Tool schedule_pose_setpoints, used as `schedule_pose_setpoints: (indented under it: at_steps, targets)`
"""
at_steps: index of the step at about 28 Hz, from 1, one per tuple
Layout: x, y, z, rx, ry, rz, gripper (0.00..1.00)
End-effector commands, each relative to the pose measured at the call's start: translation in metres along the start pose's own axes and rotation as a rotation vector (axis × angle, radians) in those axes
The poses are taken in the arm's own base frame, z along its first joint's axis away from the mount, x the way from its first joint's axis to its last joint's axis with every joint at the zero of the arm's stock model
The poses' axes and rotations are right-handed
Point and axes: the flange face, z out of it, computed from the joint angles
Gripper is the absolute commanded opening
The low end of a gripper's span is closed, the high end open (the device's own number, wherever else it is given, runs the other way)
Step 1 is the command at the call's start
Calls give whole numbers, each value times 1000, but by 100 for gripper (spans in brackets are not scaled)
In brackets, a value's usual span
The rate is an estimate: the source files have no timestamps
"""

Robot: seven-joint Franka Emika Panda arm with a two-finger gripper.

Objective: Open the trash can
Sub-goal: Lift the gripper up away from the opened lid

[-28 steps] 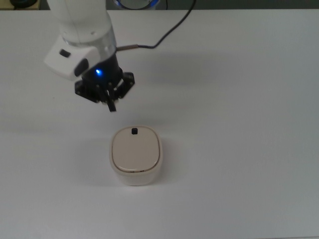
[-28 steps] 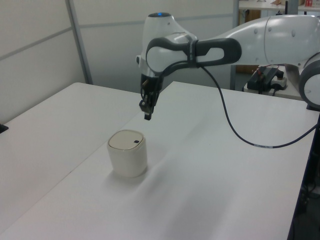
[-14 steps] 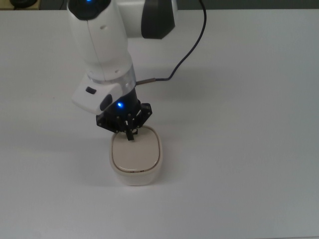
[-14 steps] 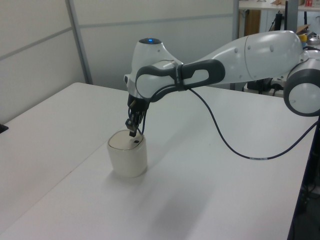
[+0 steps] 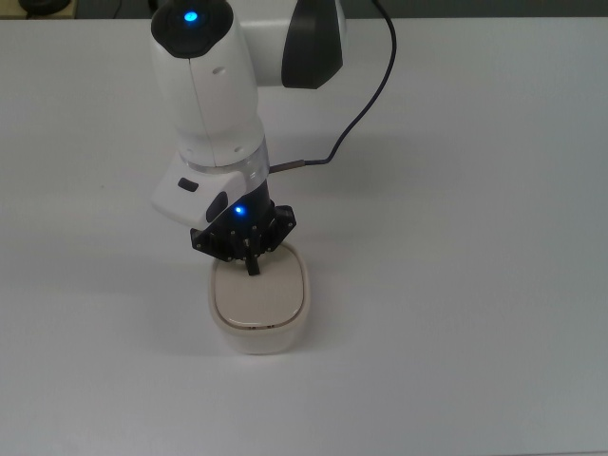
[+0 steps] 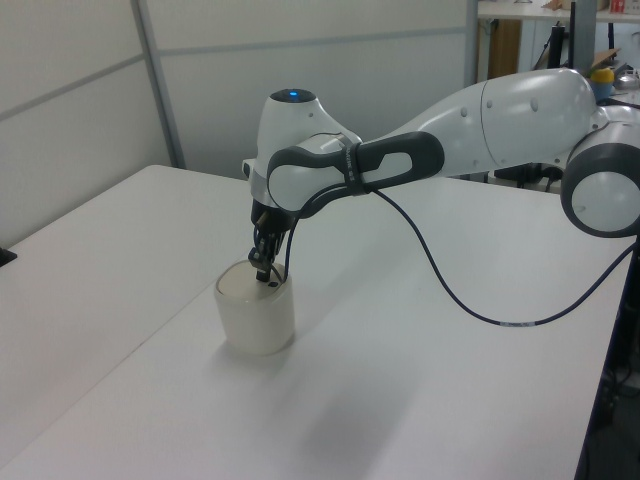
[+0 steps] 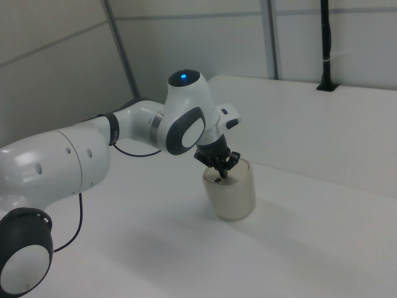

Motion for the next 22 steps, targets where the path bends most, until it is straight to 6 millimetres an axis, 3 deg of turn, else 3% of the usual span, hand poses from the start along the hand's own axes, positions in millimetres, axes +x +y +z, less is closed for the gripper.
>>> schedule_pose_setpoints:
  at_steps: [1, 9, 12, 16, 18, 19, 20, 22]
  targets:
    - [-6, 5, 7, -7, -12, 9, 0]
    - [-14, 27, -80, 8, 2, 53, 0]
    - [-16, 28, -100, 2, 11, 56, 3]
    - [-27, 42, -122, -1, -8, 80, 14]
    - [-32, 47, -131, -1, -22, 90, 30]
    - [-35, 50, -136, -5, -29, 91, 43]
    - [-41, 53, -145, -11, -47, 97, 64]
    - [-48, 60, -154, -12, -70, 112, 73]
